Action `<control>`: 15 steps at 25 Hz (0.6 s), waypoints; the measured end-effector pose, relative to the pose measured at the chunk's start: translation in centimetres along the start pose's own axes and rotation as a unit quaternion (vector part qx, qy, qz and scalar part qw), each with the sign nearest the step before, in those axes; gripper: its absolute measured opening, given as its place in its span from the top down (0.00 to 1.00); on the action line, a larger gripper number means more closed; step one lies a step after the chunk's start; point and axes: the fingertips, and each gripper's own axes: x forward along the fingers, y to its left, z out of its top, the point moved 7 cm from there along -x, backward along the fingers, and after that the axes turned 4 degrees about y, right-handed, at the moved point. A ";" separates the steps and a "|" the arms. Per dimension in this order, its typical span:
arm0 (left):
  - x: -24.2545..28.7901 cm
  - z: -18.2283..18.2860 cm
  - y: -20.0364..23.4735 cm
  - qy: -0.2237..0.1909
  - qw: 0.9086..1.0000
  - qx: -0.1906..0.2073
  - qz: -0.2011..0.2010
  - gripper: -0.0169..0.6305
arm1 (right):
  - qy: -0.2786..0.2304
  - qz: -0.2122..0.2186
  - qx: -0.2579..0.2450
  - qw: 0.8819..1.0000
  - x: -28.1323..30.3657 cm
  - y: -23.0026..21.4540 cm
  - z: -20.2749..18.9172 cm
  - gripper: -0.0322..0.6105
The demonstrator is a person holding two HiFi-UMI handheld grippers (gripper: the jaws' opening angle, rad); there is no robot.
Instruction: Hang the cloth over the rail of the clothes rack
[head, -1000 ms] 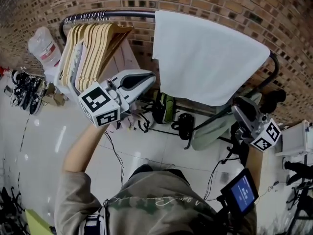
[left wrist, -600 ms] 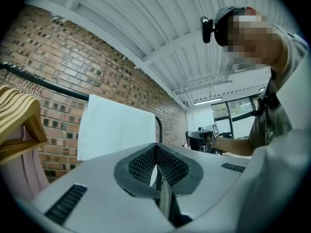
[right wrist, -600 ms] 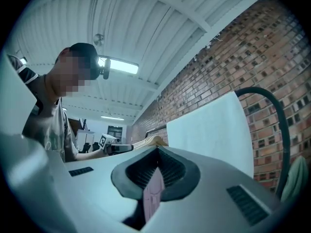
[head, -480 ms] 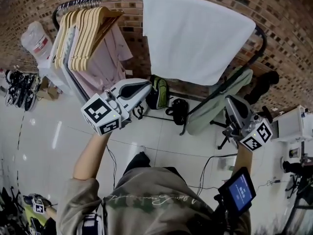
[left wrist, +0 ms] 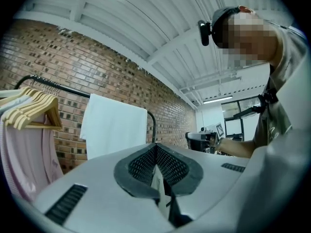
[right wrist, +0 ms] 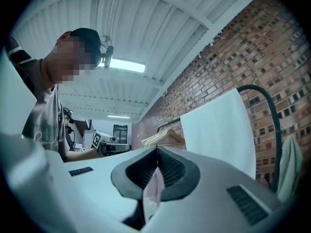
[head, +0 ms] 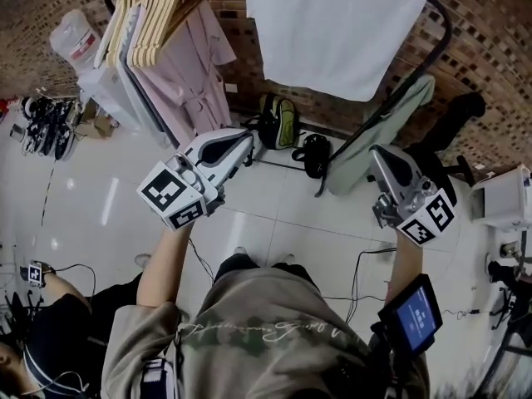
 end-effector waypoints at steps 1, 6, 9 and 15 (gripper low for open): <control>-0.2 -0.2 0.0 0.001 1.000 0.007 0.007 0.97 | -0.002 -0.005 -0.004 1.000 0.0 0.4 0.0 0.94; -0.7 -0.6 1.3 0.008 0.998 0.046 0.029 0.97 | -0.004 -0.020 -0.014 1.000 0.8 2.0 0.2 0.94; -1.0 -0.3 1.5 -0.008 1.000 0.016 0.022 0.97 | 0.013 -0.026 -0.036 0.999 1.4 3.0 0.4 0.94; -1.9 -1.6 1.9 0.015 0.999 0.040 0.032 0.97 | 0.019 -0.036 -0.036 0.999 3.4 4.0 -0.8 0.94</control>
